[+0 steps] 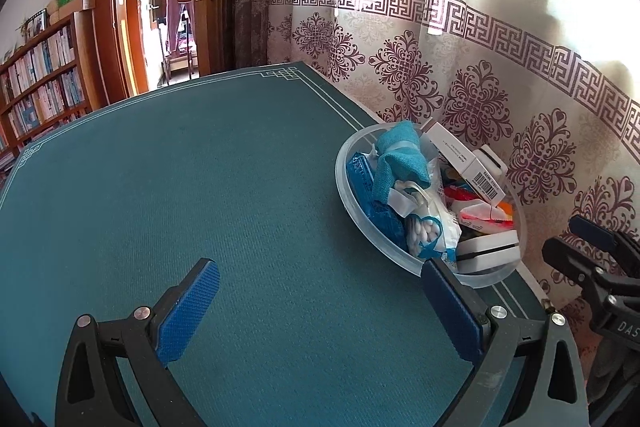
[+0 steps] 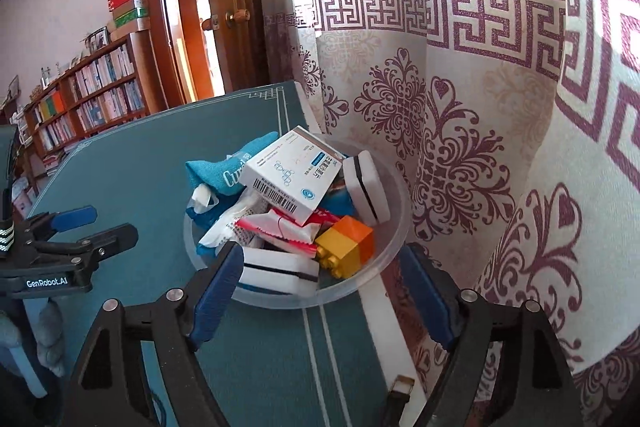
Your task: Organize objects
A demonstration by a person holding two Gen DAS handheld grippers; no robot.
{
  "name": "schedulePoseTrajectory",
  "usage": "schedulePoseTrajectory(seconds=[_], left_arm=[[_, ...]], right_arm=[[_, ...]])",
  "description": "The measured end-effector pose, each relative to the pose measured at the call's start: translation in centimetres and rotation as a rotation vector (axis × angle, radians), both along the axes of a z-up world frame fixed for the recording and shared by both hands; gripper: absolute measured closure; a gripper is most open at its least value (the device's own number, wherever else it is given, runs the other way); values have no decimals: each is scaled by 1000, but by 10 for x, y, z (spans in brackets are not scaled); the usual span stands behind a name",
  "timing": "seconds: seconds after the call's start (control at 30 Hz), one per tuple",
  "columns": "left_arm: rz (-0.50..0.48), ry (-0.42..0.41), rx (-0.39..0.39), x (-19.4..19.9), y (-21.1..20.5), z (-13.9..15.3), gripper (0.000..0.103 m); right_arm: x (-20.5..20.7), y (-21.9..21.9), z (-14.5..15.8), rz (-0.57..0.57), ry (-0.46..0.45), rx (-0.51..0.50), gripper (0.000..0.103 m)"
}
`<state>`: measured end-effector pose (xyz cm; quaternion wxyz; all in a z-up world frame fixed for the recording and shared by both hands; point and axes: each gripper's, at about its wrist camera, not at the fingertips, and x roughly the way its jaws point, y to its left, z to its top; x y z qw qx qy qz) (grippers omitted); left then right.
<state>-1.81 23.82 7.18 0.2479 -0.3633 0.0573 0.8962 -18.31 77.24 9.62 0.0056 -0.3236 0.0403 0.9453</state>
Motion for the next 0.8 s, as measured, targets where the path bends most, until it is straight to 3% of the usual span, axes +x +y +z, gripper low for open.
schedulePoseTrajectory(seconds=[0.8], left_arm=[[12,82,-23,35,3,20,0]], right_arm=[[25,-20,1,4,46,51,6]])
